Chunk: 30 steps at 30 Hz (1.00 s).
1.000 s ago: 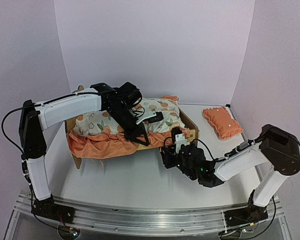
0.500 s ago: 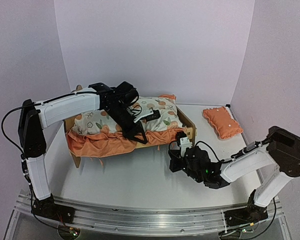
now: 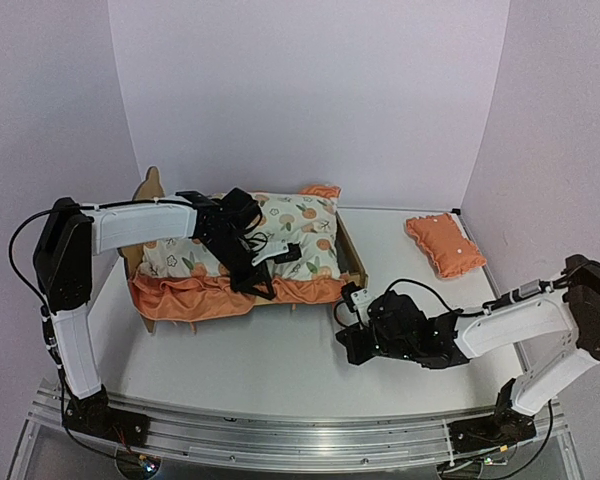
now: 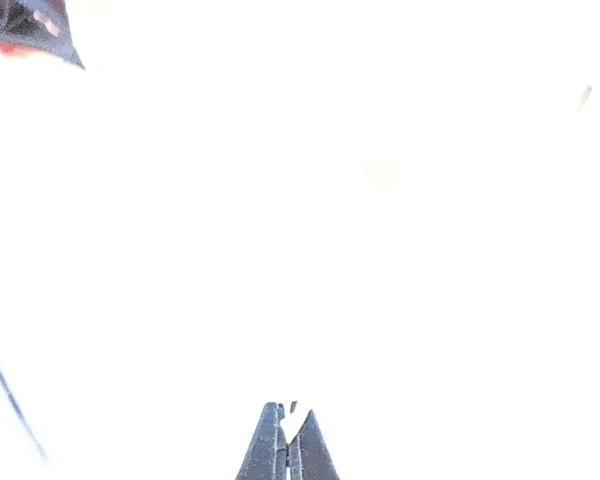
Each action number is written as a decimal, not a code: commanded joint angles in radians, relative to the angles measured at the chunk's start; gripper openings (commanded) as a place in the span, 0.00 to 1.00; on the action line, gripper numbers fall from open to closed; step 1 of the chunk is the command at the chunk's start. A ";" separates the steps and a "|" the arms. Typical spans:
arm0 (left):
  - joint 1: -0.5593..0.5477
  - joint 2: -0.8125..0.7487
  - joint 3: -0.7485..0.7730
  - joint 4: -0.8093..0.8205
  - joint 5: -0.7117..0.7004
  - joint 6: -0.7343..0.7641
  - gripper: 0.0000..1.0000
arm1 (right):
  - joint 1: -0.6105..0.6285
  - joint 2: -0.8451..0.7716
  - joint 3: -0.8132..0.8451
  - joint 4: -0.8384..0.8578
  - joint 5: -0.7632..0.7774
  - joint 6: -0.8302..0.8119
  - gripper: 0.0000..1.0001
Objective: Set up the pet bed
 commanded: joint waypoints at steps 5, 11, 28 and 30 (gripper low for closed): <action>0.046 0.008 -0.096 0.150 -0.006 0.132 0.00 | 0.005 0.154 0.152 -0.121 -0.240 0.033 0.00; 0.046 -0.006 -0.151 0.165 0.046 0.173 0.08 | 0.004 0.209 0.209 -0.152 -0.283 0.051 0.00; -0.061 -0.226 -0.231 0.277 0.169 0.322 0.69 | 0.003 0.137 0.268 -0.346 -0.283 0.097 0.00; -0.076 -0.204 -0.271 0.371 0.116 0.315 0.71 | 0.004 0.122 0.252 -0.352 -0.287 0.124 0.00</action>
